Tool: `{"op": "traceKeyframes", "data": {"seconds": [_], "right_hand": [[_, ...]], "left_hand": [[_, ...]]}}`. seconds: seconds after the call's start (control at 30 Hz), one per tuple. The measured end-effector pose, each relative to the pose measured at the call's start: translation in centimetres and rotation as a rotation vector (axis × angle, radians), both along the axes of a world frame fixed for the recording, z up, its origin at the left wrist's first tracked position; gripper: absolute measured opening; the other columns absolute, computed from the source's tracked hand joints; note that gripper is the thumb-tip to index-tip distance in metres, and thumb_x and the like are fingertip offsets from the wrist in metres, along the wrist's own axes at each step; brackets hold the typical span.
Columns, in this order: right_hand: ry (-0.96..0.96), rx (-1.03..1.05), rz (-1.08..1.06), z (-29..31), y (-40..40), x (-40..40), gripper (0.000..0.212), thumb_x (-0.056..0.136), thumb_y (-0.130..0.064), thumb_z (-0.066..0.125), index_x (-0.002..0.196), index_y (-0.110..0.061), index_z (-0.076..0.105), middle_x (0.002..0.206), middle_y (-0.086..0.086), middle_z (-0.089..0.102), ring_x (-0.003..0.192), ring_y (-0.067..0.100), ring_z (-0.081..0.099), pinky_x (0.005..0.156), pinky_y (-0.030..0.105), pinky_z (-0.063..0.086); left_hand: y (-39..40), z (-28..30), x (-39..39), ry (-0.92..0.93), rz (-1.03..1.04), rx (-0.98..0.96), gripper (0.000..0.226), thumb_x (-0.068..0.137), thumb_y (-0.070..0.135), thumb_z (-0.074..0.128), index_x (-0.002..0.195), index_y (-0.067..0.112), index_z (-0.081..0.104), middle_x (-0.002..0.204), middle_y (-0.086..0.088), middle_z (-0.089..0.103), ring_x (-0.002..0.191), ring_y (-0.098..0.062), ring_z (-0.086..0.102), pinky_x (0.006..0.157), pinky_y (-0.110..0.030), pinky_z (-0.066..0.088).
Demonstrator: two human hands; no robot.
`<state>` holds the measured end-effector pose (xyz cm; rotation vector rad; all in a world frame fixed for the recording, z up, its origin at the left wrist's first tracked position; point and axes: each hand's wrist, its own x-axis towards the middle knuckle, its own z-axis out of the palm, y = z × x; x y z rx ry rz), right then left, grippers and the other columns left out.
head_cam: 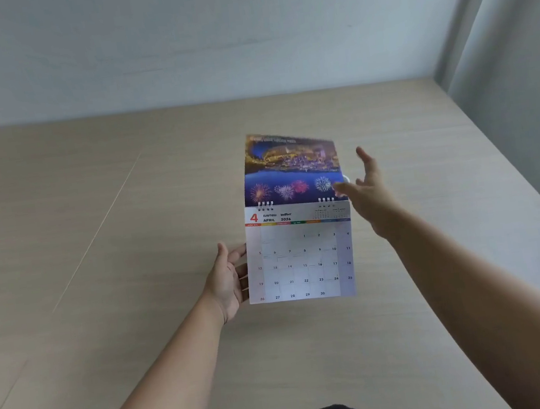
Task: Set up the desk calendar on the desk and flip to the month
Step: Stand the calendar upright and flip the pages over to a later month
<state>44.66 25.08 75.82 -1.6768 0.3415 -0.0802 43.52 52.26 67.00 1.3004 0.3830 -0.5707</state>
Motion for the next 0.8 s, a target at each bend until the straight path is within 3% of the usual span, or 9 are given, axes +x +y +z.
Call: {"op": "traceKeyframes", "data": {"seconds": [0.1, 0.2, 0.3, 0.47, 0.57, 0.67, 0.73, 0.8], "right_hand": [[0.158, -0.128, 0.033, -2.6, 0.3, -1.6, 0.071, 0.090, -0.022, 0.059, 0.152, -0.026, 0.023, 0.150, 0.008, 0.037, 0.126, 0.020, 0.046, 0.097, 0.032, 0.038], [0.274, -0.051, 0.084, -3.5, 0.8, -3.2, 0.067, 0.094, -0.017, 0.053, 0.153, -0.024, 0.021, 0.132, -0.002, 0.046, 0.110, 0.017, 0.052, 0.088, 0.030, 0.038], [0.298, 0.008, 0.122, -4.2, 1.4, -3.9, 0.053, 0.091, -0.013, 0.051, 0.141, -0.026, 0.041, 0.131, 0.002, 0.059, 0.097, 0.015, 0.061, 0.075, 0.030, 0.047], [0.303, 0.002, 0.085, -4.2, 1.9, -5.2, 0.049, 0.089, -0.012, 0.050, 0.136, -0.026, 0.049, 0.122, 0.003, 0.065, 0.088, 0.010, 0.061, 0.064, 0.022, 0.043], [0.295, 0.010, 0.086, -4.2, 1.8, -5.7, 0.052, 0.088, -0.010, 0.049, 0.138, -0.025, 0.049, 0.118, 0.001, 0.067, 0.084, 0.004, 0.061, 0.061, 0.020, 0.043], [0.266, 0.027, 0.065, -4.2, 1.4, -6.1, 0.045, 0.087, -0.005, 0.050, 0.124, -0.031, 0.057, 0.103, 0.000, 0.070, 0.079, 0.008, 0.062, 0.061, 0.021, 0.044], [0.265, 0.021, 0.017, -4.1, 1.0, -6.2, 0.045, 0.086, -0.005, 0.054, 0.121, -0.033, 0.052, 0.092, 0.002, 0.065, 0.073, 0.013, 0.060, 0.062, 0.024, 0.046], [0.265, 0.094, -0.027, -4.0, 0.5, -6.1, 0.042, 0.085, -0.005, 0.057, 0.125, -0.019, 0.056, 0.094, 0.008, 0.067, 0.075, 0.020, 0.063, 0.065, 0.030, 0.052]], "left_hand": [[-0.1, 0.0, 0.1, -0.021, -0.035, 0.065, 0.071, 0.093, 0.068, 0.013, 0.126, 0.027, 0.060, 0.115, -0.011, 0.070, 0.096, -0.026, 0.065, 0.078, -0.037, 0.051], [-0.8, 0.4, 0.3, -0.085, -0.060, 0.187, 0.058, 0.098, 0.057, 0.021, 0.113, 0.021, 0.063, 0.110, -0.012, 0.068, 0.087, -0.022, 0.063, 0.075, -0.035, 0.050], [-1.5, 1.1, 0.6, -0.118, -0.061, 0.216, 0.047, 0.100, 0.052, 0.026, 0.097, 0.024, 0.063, 0.102, -0.008, 0.068, 0.083, -0.021, 0.063, 0.075, -0.035, 0.050], [-2.1, 1.6, 0.9, -0.135, -0.100, 0.217, 0.043, 0.099, 0.051, 0.029, 0.103, 0.029, 0.065, 0.101, -0.001, 0.070, 0.090, -0.019, 0.066, 0.081, -0.037, 0.051], [-2.0, 1.5, 0.9, -0.145, -0.085, 0.193, 0.032, 0.102, 0.036, 0.036, 0.100, 0.024, 0.066, 0.097, -0.002, 0.071, 0.086, -0.018, 0.066, 0.075, -0.033, 0.049], [-1.3, 1.4, 1.0, -0.170, -0.098, 0.210, 0.024, 0.099, 0.019, 0.047, 0.094, 0.019, 0.070, 0.086, -0.002, 0.075, 0.081, -0.022, 0.067, 0.071, -0.030, 0.048], [-0.8, 1.8, 1.0, -0.183, -0.107, 0.214, 0.021, 0.097, 0.018, 0.051, 0.094, 0.016, 0.071, 0.084, -0.003, 0.076, 0.083, -0.026, 0.067, 0.073, -0.034, 0.052], [-0.5, 2.5, 1.3, -0.164, -0.110, 0.139, 0.023, 0.097, 0.023, 0.052, 0.100, 0.010, 0.070, 0.094, -0.011, 0.076, 0.088, -0.030, 0.069, 0.082, -0.047, 0.055]]}}
